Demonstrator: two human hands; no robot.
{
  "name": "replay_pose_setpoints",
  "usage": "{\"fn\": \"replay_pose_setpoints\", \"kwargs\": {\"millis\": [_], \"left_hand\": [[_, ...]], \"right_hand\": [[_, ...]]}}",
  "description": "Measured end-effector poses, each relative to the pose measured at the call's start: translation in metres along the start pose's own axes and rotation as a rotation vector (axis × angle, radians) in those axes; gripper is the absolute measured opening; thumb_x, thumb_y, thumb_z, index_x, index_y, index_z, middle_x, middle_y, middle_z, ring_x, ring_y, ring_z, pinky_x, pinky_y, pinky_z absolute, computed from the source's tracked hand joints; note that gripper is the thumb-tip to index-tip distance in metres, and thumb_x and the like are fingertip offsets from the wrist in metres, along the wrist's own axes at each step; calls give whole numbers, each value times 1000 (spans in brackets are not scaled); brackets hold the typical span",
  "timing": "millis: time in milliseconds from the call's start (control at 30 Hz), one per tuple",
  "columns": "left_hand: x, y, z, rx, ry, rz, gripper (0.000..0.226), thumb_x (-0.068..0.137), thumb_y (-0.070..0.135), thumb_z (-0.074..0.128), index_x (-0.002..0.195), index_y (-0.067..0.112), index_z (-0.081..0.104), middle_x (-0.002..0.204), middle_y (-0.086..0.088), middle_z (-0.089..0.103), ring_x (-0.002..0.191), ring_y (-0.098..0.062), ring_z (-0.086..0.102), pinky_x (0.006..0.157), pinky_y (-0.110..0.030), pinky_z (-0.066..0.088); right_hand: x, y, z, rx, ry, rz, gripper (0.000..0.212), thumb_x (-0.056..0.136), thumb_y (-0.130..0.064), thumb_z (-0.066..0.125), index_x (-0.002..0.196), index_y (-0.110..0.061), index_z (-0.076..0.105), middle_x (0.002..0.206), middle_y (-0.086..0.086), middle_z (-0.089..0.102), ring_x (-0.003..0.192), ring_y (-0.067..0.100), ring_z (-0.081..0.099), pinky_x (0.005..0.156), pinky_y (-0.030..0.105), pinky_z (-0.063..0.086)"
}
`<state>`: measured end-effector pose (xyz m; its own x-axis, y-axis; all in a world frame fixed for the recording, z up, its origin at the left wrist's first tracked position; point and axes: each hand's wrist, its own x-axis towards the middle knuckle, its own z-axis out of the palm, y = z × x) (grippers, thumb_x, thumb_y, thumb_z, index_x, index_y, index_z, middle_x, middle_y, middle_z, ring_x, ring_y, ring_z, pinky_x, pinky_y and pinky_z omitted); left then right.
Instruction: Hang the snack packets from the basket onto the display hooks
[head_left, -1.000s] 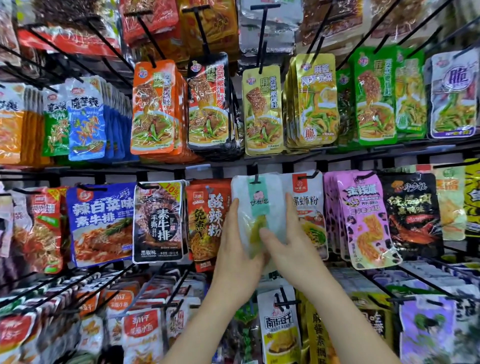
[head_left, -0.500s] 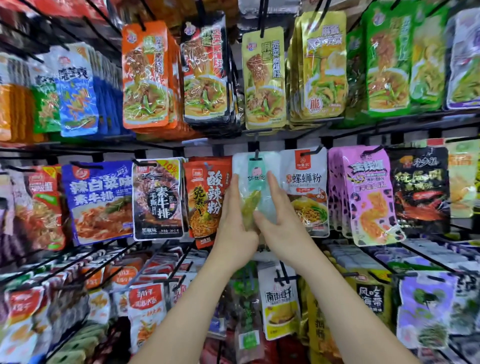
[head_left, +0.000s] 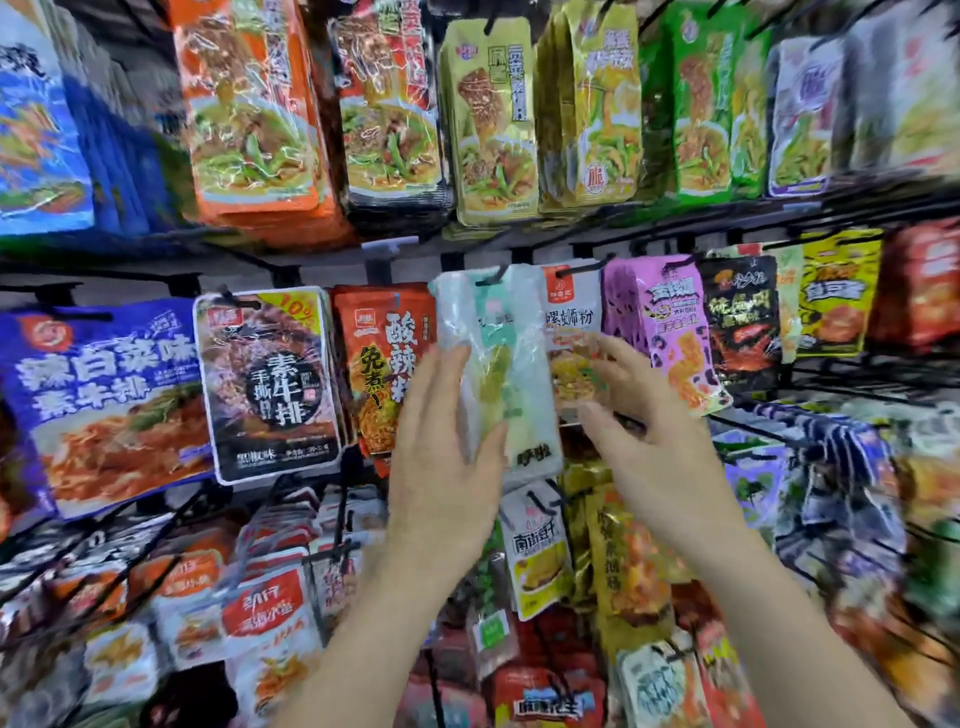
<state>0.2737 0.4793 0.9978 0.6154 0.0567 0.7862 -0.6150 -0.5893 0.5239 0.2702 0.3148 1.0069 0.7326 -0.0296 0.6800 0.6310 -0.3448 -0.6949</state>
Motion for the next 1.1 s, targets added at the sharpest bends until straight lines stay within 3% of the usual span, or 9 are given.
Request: {"fn": "replay_pose_setpoints", "kwargs": {"millis": [67, 133, 267, 367, 600, 733, 867, 1000, 1100], "left_hand": [[-11, 7, -5, -108, 36, 124, 51, 94, 16, 61, 134, 42, 44, 140, 27, 39, 133, 10, 32, 110, -24, 36], [-24, 14, -7, -227, 18, 214, 33, 92, 13, 62, 118, 33, 61, 120, 18, 59, 113, 2, 55, 90, -19, 50], [-53, 32, 2, -496, -191, 203, 18, 88, 25, 62, 94, 38, 73, 92, 19, 72, 88, -2, 68, 75, -22, 54], [-82, 43, 20, -548, -378, 270, 25, 87, 11, 65, 95, 32, 74, 88, 15, 73, 84, -4, 68, 70, -21, 53], [-170, 55, 86, -494, -783, 395, 23, 81, 0, 61, 91, 14, 77, 88, 5, 72, 83, -6, 66, 75, -17, 50], [-242, 63, 114, -443, -1035, 323, 23, 83, 9, 58, 94, 16, 77, 91, 12, 71, 86, 3, 62, 76, 0, 40], [-319, 64, 143, -320, -1245, 231, 26, 85, 30, 53, 97, 27, 75, 93, 15, 73, 86, 1, 64, 78, -9, 44], [-386, 60, 179, -205, -1352, 151, 20, 89, 15, 61, 100, 23, 76, 101, 8, 74, 93, -5, 61, 77, -6, 34], [-429, 45, 212, -91, -1450, 77, 23, 92, 13, 58, 108, 21, 73, 112, 7, 71, 106, -11, 62, 91, -16, 39]], "right_hand": [[-17, -12, -16, -48, 72, 11, 38, 95, -23, 57, 119, -51, 51, 111, -22, 63, 100, -10, 59, 81, 15, 47], [-39, -22, -33, -78, 110, 33, 30, 94, -17, 58, 112, -40, 60, 92, -9, 71, 86, 9, 67, 67, 24, 53], [-88, -34, -68, -177, 131, 104, 25, 92, -11, 59, 104, -31, 67, 78, 3, 72, 72, 27, 68, 70, 46, 56], [-127, -30, -100, -332, 152, 191, 23, 93, -12, 60, 94, -32, 70, 74, -4, 72, 68, 27, 68, 61, 48, 56], [-254, -9, -169, -716, 72, 486, 17, 91, -19, 62, 95, -32, 72, 71, -3, 72, 65, 18, 67, 66, 44, 54], [-328, 10, -196, -782, -5, 725, 15, 91, -18, 62, 93, -29, 72, 67, -9, 69, 64, 9, 66, 68, 39, 54], [-404, 36, -221, -818, -78, 899, 16, 92, -16, 60, 98, -21, 73, 69, -13, 65, 59, 0, 56, 59, 8, 38], [-479, 75, -235, -732, -82, 1073, 20, 93, -17, 59, 107, -21, 72, 100, -8, 73, 83, 7, 62, 68, 12, 37], [-524, 117, -236, -613, -12, 1205, 22, 90, -12, 60, 106, -21, 71, 100, -8, 72, 89, 9, 64, 87, 25, 48]]}}
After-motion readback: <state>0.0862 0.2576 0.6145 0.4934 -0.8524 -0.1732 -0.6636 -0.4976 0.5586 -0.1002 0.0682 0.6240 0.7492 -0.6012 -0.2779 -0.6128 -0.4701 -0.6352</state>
